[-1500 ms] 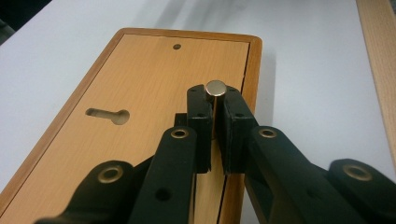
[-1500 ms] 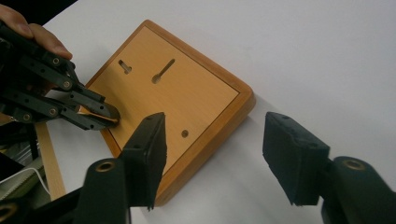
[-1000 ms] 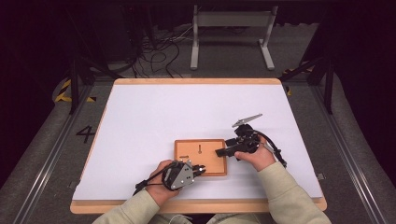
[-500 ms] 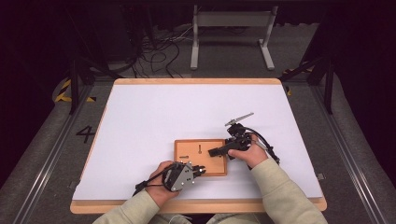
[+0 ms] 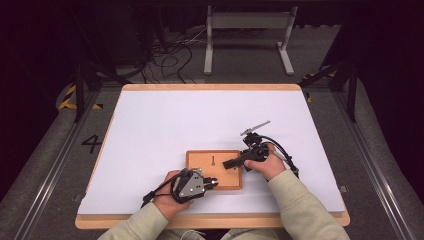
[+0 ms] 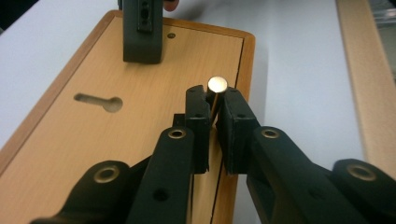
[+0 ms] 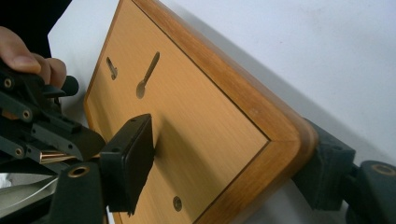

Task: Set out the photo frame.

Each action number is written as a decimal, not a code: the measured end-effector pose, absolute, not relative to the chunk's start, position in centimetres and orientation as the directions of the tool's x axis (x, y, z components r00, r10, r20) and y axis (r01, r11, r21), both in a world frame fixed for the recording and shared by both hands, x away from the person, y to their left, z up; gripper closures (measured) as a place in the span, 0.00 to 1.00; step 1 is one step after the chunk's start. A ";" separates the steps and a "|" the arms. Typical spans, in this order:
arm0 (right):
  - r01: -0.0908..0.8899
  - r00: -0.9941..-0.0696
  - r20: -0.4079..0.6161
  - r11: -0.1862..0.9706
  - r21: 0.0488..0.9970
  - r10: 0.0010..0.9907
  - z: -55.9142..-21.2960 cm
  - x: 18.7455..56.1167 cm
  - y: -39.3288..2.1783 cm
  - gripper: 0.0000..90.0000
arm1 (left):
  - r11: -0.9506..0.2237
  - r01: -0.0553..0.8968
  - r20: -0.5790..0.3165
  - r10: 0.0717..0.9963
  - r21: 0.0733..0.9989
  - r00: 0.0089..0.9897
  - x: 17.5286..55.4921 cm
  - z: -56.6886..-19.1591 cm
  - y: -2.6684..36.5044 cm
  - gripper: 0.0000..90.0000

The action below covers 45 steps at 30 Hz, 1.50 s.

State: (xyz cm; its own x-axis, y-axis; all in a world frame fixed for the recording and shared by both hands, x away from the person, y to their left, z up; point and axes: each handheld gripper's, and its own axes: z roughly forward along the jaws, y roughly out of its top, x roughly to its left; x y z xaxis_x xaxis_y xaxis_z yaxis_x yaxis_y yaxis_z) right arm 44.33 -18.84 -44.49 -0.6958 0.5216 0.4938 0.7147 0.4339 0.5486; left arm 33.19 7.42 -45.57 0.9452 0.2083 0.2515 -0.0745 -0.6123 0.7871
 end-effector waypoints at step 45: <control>0.323 -0.925 0.104 0.615 0.719 0.365 -38.7 37.5 -19.6 0.62 | -0.366 0.321 -0.104 0.504 0.873 0.857 36.1 -44.5 19.9 0.69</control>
